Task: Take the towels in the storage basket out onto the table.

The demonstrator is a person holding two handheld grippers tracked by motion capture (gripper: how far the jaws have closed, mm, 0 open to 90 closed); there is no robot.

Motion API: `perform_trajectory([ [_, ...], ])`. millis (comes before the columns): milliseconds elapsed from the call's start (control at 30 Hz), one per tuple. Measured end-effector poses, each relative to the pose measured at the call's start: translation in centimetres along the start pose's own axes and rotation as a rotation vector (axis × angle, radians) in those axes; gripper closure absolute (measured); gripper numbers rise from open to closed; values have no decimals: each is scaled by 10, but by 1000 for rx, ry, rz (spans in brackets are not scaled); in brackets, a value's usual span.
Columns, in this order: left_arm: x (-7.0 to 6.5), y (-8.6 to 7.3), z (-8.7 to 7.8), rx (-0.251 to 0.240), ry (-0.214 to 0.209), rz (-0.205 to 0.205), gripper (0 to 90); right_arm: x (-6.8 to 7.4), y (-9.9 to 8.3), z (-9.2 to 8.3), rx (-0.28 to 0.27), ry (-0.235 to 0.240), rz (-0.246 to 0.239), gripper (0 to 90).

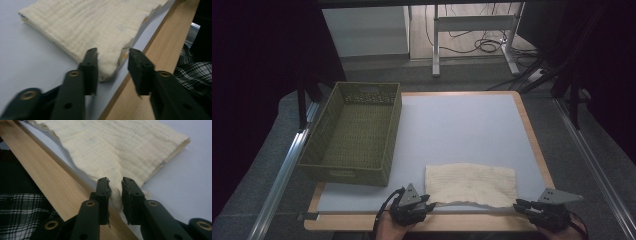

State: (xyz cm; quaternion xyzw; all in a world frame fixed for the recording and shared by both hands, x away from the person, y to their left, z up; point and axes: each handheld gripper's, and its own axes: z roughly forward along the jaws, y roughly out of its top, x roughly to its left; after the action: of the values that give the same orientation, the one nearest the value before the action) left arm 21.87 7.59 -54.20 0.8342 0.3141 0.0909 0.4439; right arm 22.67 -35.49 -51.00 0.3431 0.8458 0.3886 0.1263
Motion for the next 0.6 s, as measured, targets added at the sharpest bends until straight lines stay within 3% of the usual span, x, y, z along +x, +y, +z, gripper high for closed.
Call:
perform_trajectory([
  [100,-1,2,-9,-12,-9,-6,485,0,3,-10,-17,2,3,689],
  [333,9,16,-22,-56,21,-9,364,-10,15,-25,-44,-57,0,675],
  [467,22,25,-8,-45,66,-34,305,-22,25,-12,-47,-70,12,675],
  [600,32,35,11,-23,87,-45,326,-35,37,10,-50,-93,24,674],
])
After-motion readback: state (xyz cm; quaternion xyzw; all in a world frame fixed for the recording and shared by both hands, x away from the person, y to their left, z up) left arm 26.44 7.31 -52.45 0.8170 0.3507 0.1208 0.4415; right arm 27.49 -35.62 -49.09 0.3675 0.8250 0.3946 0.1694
